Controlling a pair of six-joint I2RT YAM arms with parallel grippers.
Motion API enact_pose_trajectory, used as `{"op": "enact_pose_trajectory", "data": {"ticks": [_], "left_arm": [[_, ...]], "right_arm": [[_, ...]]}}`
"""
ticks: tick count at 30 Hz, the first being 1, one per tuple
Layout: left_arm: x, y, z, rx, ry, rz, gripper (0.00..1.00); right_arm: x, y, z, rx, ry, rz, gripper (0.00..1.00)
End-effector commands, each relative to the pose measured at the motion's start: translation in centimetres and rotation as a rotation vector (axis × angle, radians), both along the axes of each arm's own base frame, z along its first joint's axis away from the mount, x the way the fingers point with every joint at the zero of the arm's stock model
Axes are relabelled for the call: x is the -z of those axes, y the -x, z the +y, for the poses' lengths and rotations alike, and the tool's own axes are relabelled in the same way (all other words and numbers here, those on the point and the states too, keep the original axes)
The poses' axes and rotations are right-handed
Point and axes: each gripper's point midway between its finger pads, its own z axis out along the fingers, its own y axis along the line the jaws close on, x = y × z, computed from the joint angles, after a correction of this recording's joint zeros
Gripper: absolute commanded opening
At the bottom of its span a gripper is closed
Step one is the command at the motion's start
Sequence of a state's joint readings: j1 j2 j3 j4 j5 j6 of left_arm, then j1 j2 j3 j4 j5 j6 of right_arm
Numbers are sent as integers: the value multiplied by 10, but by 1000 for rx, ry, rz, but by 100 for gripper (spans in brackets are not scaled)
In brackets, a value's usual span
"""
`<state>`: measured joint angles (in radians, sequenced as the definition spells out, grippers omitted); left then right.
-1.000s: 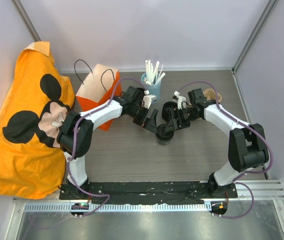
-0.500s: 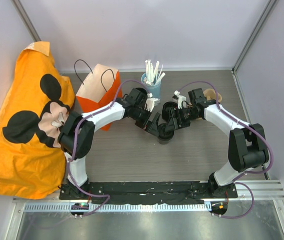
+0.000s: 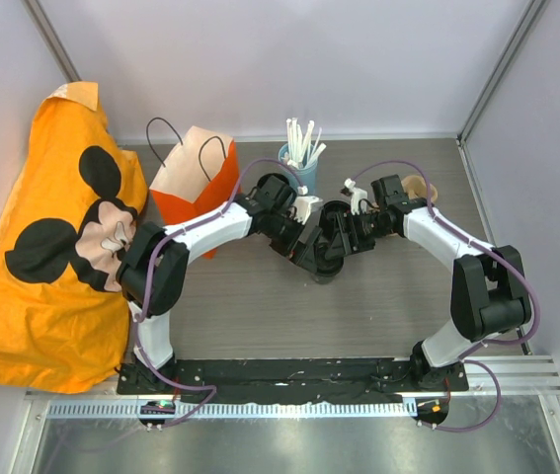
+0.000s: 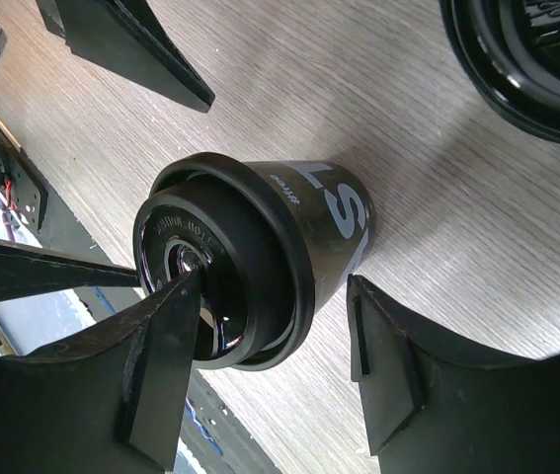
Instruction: Pack the takeout coffee
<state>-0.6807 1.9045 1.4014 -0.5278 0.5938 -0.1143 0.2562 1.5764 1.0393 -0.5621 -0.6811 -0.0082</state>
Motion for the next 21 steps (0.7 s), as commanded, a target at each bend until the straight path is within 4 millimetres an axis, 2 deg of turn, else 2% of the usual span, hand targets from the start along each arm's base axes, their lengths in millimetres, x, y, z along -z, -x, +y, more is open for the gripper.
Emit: {"op": "enact_pose_trajectory", "data": {"ticks": [1,5,12,17,19,20,21], "left_arm": [[-16,-26,9,-35,-27,-106,98],[-42,-28,3,-11,38,-118,100],[-71,-23,-3,29,107,-126,100],[-93,-19,-4,77,154,-147,100],[-101,-15,-1,91,162,-135,100],[-114,-17,0,90,180,-148,100],[-117,-17,2,112,181,-166,100]], "right_arm": [[4,1,-9,2,69,-31,64],[-7,-1,-8,-9,57,-58,64],[-38,-7,-7,-32,50,-129,68],[-65,-6,-11,-63,65,-189,80],[-79,-7,-13,-94,83,-231,85],[-87,-7,-15,-108,94,-257,87],[-99,-7,-19,-125,114,-283,88]]}}
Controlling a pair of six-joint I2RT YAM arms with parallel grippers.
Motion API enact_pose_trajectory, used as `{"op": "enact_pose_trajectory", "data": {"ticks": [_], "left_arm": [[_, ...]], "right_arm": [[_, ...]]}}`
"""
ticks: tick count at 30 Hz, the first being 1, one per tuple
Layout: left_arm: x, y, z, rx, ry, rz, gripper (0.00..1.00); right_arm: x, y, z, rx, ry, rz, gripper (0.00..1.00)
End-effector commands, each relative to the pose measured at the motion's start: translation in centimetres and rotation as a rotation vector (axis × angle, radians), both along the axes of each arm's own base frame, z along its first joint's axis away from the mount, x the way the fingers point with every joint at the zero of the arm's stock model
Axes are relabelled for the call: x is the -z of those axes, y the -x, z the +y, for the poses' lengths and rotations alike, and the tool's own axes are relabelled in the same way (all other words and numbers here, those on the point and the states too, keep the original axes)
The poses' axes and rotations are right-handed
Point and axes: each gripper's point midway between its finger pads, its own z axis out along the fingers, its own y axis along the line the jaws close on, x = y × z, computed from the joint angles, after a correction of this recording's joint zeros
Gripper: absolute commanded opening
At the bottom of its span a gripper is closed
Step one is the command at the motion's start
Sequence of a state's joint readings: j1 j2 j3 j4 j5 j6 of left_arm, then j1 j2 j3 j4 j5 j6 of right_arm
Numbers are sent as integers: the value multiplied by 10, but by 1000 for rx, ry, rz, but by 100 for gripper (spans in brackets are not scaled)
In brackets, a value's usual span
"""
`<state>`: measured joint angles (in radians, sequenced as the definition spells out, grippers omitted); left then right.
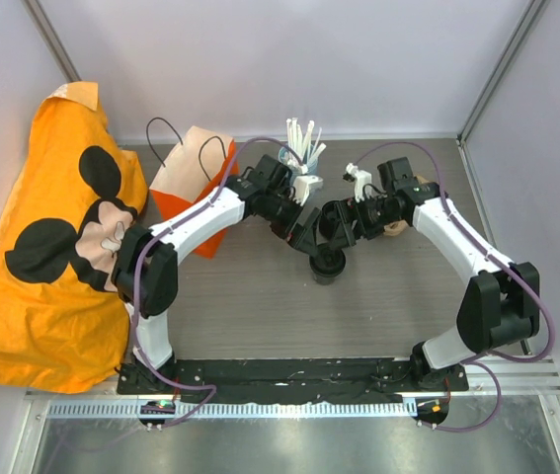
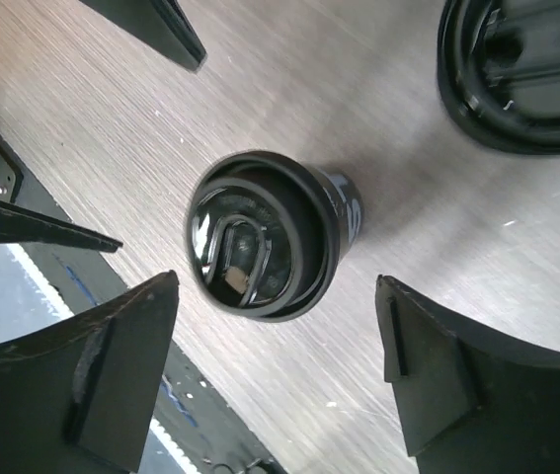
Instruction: Pack the takeout coffee
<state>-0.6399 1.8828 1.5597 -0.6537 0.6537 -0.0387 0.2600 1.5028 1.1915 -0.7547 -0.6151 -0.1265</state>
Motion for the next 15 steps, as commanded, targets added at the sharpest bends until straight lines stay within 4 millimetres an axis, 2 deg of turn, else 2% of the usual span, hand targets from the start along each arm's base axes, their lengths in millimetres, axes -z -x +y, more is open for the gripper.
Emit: {"op": "enact_pose_trajectory", "data": {"ticks": [1,2,3,4,9,14,15], "left_arm": [[-66,8,7,83,94,-82,100],[-77,4,9,82,100,-102,100],[-84,3,13,82,97,-126,100],[-88,5,19,80,84,-119,100],[-127,-11,49,2,57,-214,100],[-177,-28,94,-103,47,-346,100],[-185,-27,102,-116,50,-361,100]], "right_arm": [[-57,-1,-10,-95,57,-176,90],[-62,-3,-14,-154,85,-229,90],[-77,-7,-15,-182,101,-281,90],[-79,2,-19,-218,118,-267,89],[-96,-2,-30,-401,238,-413,89],[-89,20,-26,-626,340,-479,89],[-83,29,-18,-687,354,-480,88]]}}
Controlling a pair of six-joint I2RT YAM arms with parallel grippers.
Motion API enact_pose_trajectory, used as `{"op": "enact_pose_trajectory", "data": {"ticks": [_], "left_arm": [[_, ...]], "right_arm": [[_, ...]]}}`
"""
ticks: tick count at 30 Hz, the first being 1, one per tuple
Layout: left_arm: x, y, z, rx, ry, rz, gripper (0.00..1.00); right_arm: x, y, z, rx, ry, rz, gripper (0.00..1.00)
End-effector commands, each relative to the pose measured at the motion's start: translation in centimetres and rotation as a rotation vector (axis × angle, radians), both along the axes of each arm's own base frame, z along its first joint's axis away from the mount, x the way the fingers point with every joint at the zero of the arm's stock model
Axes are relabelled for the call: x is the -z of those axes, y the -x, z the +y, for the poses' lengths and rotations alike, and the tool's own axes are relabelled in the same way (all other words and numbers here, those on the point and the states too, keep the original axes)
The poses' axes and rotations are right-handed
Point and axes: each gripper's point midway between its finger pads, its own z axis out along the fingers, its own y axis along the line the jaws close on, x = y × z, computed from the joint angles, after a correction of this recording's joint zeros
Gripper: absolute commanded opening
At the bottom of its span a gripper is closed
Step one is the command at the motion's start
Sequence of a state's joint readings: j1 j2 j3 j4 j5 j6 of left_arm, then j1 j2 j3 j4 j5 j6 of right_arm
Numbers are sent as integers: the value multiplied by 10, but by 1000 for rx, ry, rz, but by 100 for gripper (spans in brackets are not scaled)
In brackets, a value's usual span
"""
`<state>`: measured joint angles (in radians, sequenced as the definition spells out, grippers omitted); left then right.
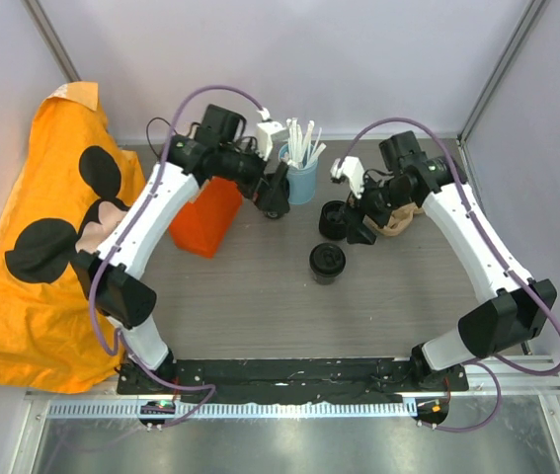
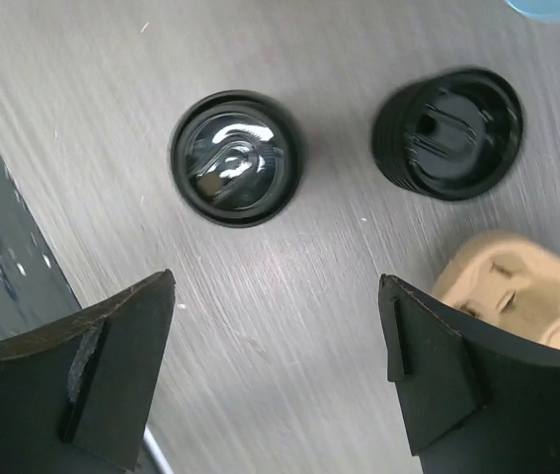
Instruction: Pack the takeout coffee
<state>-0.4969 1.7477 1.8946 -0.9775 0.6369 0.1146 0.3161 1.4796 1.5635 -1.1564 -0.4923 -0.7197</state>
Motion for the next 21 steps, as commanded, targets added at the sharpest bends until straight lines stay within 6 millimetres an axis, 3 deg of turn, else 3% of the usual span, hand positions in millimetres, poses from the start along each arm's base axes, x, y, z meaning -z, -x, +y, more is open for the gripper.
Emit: {"op": "enact_pose_trajectory", "data": {"ticks": [1,5,10,14,21], "left_arm": [[-55,5,49,-76,1,-124,100],[-93,15,86,-127,-4,-237,100],[-117,28,120,-213,-64,-369,100],[-114,33,143,-291,-90,-395,100],[-108,34,160,-365,-65,-379,100]], "right_arm": [[2,30,6,-266,158,-109,89],[11,38,18,-358,222,-151,82],[23,46,30,-449,233,-135,74],[35,54,35,-526,218,-120,67],[57,60,45,-632,181,-108,63]]}}
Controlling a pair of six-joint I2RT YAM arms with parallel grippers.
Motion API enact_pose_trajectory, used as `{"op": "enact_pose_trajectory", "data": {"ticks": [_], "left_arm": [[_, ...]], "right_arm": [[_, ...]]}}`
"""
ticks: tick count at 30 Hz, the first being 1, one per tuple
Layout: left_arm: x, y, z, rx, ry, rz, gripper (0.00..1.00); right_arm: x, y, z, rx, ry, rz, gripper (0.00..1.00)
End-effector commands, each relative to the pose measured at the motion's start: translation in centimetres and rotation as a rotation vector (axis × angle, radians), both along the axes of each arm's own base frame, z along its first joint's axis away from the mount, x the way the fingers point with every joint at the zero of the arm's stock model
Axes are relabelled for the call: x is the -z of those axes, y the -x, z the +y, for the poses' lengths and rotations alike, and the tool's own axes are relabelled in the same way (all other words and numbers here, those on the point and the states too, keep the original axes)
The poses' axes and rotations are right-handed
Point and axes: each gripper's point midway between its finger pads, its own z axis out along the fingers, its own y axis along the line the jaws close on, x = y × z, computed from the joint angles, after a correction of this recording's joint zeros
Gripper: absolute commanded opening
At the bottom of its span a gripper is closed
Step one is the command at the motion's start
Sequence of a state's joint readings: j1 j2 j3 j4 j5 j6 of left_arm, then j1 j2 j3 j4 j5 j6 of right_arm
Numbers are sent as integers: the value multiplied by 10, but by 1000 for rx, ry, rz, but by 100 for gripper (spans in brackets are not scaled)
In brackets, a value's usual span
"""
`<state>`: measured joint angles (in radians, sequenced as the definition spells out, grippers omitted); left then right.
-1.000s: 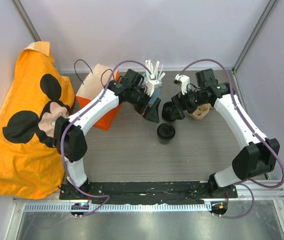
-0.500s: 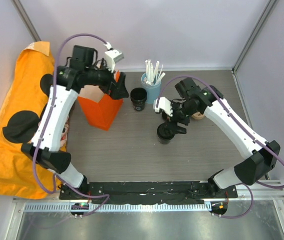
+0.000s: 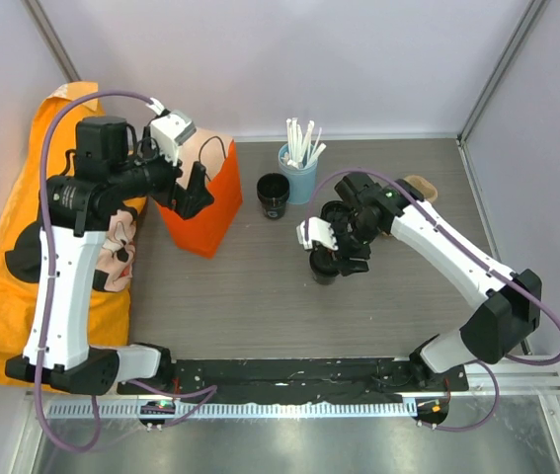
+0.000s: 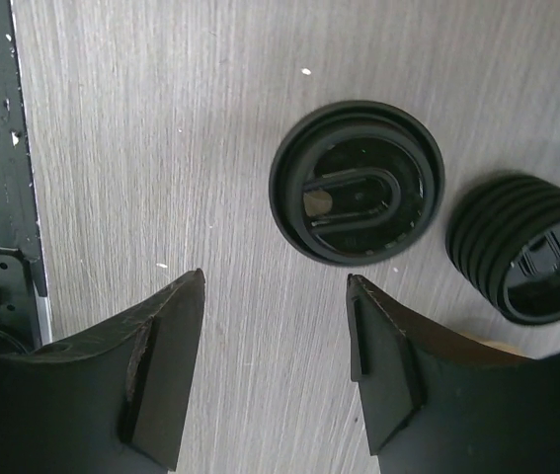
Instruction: Pack the takeout coffee
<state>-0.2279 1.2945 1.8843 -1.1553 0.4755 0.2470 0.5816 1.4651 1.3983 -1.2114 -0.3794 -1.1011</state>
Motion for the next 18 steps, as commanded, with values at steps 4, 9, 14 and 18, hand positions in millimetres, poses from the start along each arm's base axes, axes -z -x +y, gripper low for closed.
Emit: {"op": "enact_pose_trajectory", "data": {"ticks": [4,9,14,18], "left_arm": [[3,-11,13,-57,38,-2,100],[-3,-7,14,-56,59,-16,100],[-2,-5,17,-66,74,-11,100],[-4,-4,17,-61,92,-12,100]], "right_arm": [[6,1,23,-120,-75,4,62],[18,-1,27,-129,-52,9,60],[34,0,28,-132,-30,20,58],[43,-4,29,-125,-22,6,57]]}}
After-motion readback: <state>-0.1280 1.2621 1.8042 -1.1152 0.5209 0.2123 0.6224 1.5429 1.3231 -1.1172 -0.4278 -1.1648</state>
